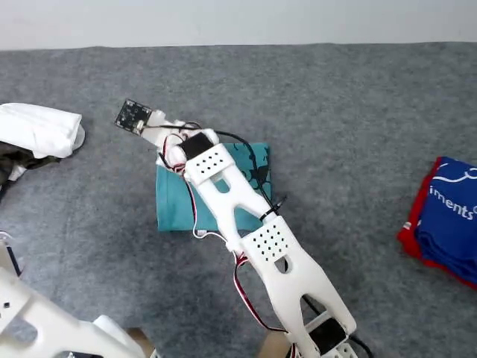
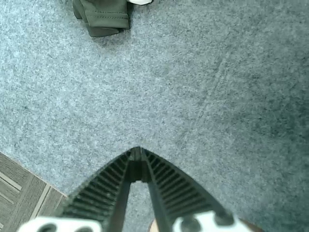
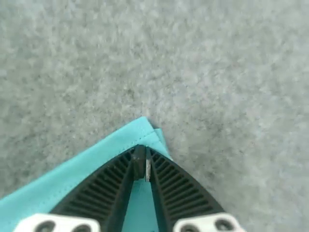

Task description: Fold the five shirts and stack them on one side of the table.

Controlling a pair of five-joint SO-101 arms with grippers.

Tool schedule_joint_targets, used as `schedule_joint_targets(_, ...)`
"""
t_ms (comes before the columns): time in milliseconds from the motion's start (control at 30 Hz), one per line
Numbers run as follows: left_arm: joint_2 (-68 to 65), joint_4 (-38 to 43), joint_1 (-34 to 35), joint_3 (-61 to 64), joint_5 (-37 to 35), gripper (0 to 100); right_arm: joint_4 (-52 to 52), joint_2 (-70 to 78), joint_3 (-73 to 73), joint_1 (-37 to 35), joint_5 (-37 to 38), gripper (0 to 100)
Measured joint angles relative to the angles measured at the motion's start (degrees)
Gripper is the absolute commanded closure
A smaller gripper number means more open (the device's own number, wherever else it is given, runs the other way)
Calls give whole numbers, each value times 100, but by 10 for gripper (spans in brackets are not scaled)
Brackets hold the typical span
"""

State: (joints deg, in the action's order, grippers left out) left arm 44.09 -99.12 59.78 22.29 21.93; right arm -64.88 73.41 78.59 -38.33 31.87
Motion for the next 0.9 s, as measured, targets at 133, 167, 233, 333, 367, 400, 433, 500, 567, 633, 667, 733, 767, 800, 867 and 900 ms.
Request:
schedule_joint_targets(133, 0, 0, 0, 0, 0, 997, -730, -62, 818, 0, 0, 990)
schedule_joint_targets(167, 0, 0, 0, 0, 0, 997, -958, -70, 993, 0, 0, 990)
schedule_joint_targets(233, 0, 0, 0, 0, 0, 997, -1451, -70, 1327, 0, 0, 989)
schedule_joint_targets(333, 0, 0, 0, 0, 0, 997, -2207, -352, 1442, 79, -158, 957)
schedule_joint_targets(367, 0, 0, 0, 0, 0, 997, -2435, -510, 1451, 123, -352, 944)
schedule_joint_targets(400, 0, 0, 0, 0, 0, 997, -2655, -668, 1451, 176, -554, 936)
schedule_joint_targets(433, 0, 0, 0, 0, 0, 997, -2857, -818, 1451, 220, -765, 939)
schedule_joint_targets(500, 0, -9, 0, 0, 0, 997, -3253, -1081, 1451, 308, -1081, 955)
schedule_joint_targets(567, 0, -9, 0, 0, 0, 997, -3525, -1301, 1451, 352, -1301, 976)
schedule_joint_targets(633, 0, -9, 0, 0, 0, 997, -3560, -1486, 1451, 404, -1512, 979)
schedule_joint_targets(667, 0, -9, 0, 0, 0, 997, -3560, -1591, 1451, 440, -1582, 982)
schedule_joint_targets(733, 0, -9, 0, 0, 0, 997, -3560, -1829, 1354, 519, -1653, 983)
schedule_joint_targets(767, 0, -9, 0, 0, 0, 997, -3560, -1978, 1213, 536, -1670, 983)
schedule_joint_targets(800, 0, -9, 0, 0, 0, 997, -3560, -2136, 1020, 545, -1714, 984)
schedule_joint_targets(867, 0, -9, 0, 0, 0, 997, -3560, -2532, 431, 580, -1908, 984)
schedule_joint_targets(900, 0, -9, 0, 0, 0, 997, -3560, -2787, 70, 615, -2040, 984)
